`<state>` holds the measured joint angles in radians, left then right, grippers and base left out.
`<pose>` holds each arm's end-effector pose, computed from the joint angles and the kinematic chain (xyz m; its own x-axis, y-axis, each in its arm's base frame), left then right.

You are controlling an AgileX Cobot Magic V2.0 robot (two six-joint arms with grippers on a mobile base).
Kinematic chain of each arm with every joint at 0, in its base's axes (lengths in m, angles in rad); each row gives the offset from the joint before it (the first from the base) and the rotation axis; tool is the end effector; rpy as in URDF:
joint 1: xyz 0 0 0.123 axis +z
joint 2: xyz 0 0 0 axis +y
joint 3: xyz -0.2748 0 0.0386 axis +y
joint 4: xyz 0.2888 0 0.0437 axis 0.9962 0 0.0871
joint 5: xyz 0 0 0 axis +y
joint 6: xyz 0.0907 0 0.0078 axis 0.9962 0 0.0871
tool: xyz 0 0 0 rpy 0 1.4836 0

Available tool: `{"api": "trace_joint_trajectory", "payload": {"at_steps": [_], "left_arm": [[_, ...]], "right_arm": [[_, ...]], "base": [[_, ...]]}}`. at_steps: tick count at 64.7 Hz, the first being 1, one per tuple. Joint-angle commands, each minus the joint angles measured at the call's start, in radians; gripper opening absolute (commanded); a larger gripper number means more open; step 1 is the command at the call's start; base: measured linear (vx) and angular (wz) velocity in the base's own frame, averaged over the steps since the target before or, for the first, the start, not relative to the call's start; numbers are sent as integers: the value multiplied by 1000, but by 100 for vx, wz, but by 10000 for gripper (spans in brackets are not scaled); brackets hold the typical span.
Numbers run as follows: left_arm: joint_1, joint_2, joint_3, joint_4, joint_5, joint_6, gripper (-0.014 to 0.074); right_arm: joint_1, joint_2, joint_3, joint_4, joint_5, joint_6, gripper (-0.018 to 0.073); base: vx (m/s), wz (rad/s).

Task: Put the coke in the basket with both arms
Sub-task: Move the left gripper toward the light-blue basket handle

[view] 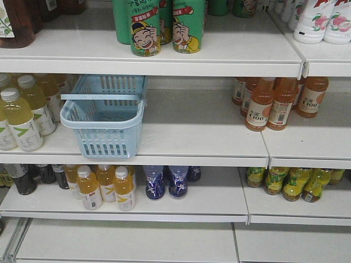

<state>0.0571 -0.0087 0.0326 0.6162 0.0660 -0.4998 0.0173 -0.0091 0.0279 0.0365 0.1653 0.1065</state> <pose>0.1052 0.0096 0.1967 -0.0016 0.1151 -0.9933 -0.0955 0.9888 0.1148 0.1050 0.0024 0.1884 -0.0990 0.1403 -0.9851 -0.0093 0.9898 0.1419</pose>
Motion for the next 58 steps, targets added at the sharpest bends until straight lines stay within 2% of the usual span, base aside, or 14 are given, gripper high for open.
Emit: {"api": "trace_joint_trajectory", "payload": {"at_steps": [1,4,11,16,20,23,29,33,38,44,55,58], "left_arm": [[-4,-18,8,-15,-105,-27,-6],[-4,-18,8,-76,-149,-85,-6],[-4,-18,8,-312,-298,-355,-6],[-4,-18,8,-417,-377,-504,-6],[-4,-18,8,-470,-424,-557,-6],[-4,-18,8,-495,-449,-568,-6],[-4,-18,8,-586,-561,-627,-6],[-4,-17,5,-616,-680,-661,-6],[-4,-8,-20,-658,-746,-677,-6],[-4,41,-123,-644,-727,-692,-6],[-4,248,-352,-461,-585,-686,-6],[-4,319,-385,-443,-554,-702,-3]], "right_arm": [[-6,-18,15,-3,-71,-5,-5],[-6,-18,15,-3,-71,-5,-5],[-6,-18,15,-3,-71,-5,-5],[-6,-18,15,-3,-71,-5,-5],[-6,-18,15,-3,-71,-5,-5],[-6,-18,15,-3,-71,-5,-5],[-6,-18,15,-3,-71,-5,-5],[-6,-18,15,-3,-70,-5,-5],[-6,-18,15,-3,-70,-5,-5],[-6,-18,15,-3,-70,-5,-5],[-6,-18,15,-3,-70,-5,-5],[-6,-18,15,-3,-70,-5,-5]], "base": [[0,0],[0,0],[0,0],[0,0],[0,0],[0,0],[0,0],[0,0],[0,0],[0,0],[0,0],[0,0]]}}
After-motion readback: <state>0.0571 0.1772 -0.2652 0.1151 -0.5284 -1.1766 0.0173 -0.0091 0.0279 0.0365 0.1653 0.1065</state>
